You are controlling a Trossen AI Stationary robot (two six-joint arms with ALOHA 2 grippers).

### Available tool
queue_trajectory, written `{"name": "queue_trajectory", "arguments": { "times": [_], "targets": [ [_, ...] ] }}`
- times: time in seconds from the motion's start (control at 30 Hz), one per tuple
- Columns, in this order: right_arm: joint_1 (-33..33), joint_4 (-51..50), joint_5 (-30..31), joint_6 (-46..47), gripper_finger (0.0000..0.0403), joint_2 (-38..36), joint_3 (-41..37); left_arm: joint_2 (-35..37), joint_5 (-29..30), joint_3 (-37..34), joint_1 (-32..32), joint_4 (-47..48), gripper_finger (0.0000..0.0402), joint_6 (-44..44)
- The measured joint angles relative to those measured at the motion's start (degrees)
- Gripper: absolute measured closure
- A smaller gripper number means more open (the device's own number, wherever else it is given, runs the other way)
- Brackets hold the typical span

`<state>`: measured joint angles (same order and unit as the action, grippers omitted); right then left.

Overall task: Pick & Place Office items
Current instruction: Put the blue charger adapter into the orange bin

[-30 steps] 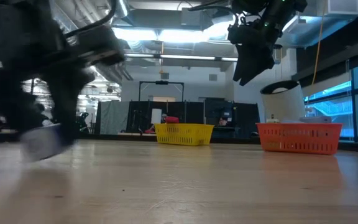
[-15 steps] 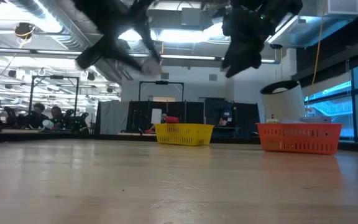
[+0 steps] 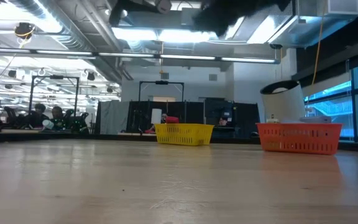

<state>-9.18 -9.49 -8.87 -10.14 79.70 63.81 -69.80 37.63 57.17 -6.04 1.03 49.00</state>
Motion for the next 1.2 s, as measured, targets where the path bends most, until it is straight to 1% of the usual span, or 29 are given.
{"name": "queue_trajectory", "arguments": {
  "times": [0.07, 0.2, 0.3, 0.4, 0.47, 0.67, 0.83, 1.0, 1.2],
  "targets": [
    [1.1, 7.2, 0.0, -2.4, 0.0142, 0.0, 0.0, -0.1, -2.1, 0.0, 1.5, -2.4, 0.0266, -1.5],
    [2.6, 17.0, 0.6, -8.5, 0.0142, 0.0, 0.0, -1.1, -9.6, 0.0, 4.6, -6.3, 0.0265, -2.1],
    [3.1, 19.1, 0.9, -14.8, 0.0142, 0.0, 0.0, -1.9, -14.3, 0.0, 6.5, -10.6, 0.0265, -2.7],
    [3.2, 19.1, 1.2, -18.8, 0.0142, -0.2, 0.0, -2.3, -17.8, -0.1, 7.9, -12.7, 0.0265, -3.1],
    [3.2, 19.3, 1.5, -19.9, 0.0142, -0.2, 0.0, -2.3, -18.7, -0.1, 8.6, -12.8, 0.0265, -3.1],
    [3.3, 19.8, 5.3, -23.3, 0.0142, -0.1, 0.0, -2.3, -19.2, -0.1, 8.9, -13.0, 0.0265, -2.2],
    [3.3, 19.8, 5.4, -23.6, 0.0142, 0.0, 0.0, -2.3, -19.5, -0.1, 8.9, -12.9, 0.0265, -1.7],
    [4.9, 20.8, 9.3, -25.7, 0.0142, 0.1, 0.0, -2.4, -22.5, 0.0, 8.7, -13.1, 0.0265, -0.2],
    [7.2, 20.6, 9.9, -26.5, 0.0142, 0.1, 0.0, -2.4, -23.2, 0.0, 8.2, -14.6, 0.0265, -0.1]
  ]
}}
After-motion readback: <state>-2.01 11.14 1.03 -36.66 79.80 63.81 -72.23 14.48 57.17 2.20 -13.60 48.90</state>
